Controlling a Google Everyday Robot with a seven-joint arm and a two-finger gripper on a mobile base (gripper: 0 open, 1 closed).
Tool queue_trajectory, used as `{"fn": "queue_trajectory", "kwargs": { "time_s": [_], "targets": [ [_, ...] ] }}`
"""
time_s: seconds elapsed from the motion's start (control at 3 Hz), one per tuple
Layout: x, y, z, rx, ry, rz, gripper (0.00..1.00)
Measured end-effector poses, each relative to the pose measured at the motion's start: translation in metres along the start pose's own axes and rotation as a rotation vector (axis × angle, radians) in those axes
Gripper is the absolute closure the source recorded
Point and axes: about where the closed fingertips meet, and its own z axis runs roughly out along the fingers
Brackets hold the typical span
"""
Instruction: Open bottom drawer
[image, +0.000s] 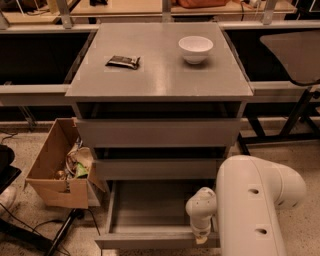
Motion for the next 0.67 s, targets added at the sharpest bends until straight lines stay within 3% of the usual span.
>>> {"fn": "queue_trajectory", "kwargs": {
  "time_s": [0.67],
  "targets": [
    [0.002, 0.032, 0.003, -0.037, -0.016, -0.031, 1.0]
  ]
}}
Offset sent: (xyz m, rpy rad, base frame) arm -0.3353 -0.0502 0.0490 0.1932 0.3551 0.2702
